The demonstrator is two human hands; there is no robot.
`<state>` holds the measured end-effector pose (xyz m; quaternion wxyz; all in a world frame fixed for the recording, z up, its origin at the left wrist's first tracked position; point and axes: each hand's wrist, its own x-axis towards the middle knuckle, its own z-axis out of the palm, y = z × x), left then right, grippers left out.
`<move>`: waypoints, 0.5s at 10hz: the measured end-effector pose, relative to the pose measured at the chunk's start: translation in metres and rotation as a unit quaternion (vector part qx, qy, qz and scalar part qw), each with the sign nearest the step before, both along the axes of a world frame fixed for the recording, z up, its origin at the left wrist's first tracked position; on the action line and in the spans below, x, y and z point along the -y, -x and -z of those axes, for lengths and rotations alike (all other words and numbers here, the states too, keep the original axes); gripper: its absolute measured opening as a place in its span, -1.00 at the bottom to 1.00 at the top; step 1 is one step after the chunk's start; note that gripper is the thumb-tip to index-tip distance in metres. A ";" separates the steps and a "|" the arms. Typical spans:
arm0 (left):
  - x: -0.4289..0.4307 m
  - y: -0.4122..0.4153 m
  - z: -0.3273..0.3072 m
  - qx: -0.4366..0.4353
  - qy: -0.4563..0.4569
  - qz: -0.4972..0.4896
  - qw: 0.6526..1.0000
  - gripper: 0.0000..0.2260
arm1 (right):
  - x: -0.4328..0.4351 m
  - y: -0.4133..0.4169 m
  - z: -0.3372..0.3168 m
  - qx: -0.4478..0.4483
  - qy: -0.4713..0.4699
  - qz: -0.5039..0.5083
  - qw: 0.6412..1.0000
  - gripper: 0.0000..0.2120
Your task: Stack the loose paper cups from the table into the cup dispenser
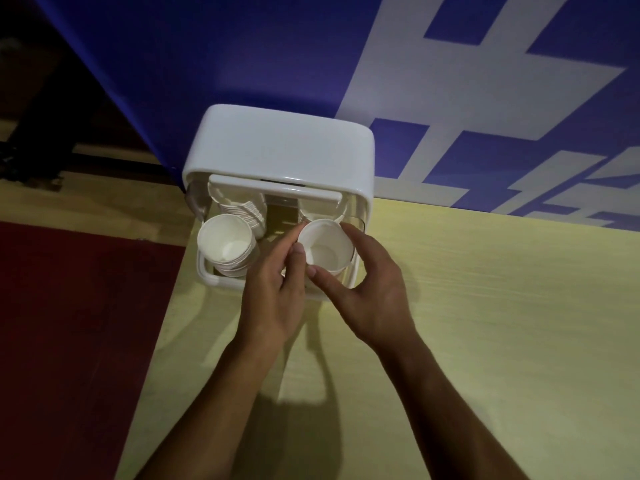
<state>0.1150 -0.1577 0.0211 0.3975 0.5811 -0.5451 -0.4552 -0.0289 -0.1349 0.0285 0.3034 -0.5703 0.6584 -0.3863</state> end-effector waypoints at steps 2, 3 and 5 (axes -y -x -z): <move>0.003 -0.004 0.003 0.034 -0.010 0.013 0.999 -0.65 | -0.002 -0.001 0.008 -0.020 -0.013 0.006 1.000 -0.26; 0.000 -0.005 0.000 0.044 -0.015 0.022 0.999 -0.65 | -0.005 -0.004 0.001 -0.033 -0.004 0.006 0.999 -0.23; -0.025 -0.023 -0.025 0.052 -0.035 0.007 0.998 -0.55 | -0.043 0.007 -0.019 -0.058 -0.036 0.038 0.997 -0.16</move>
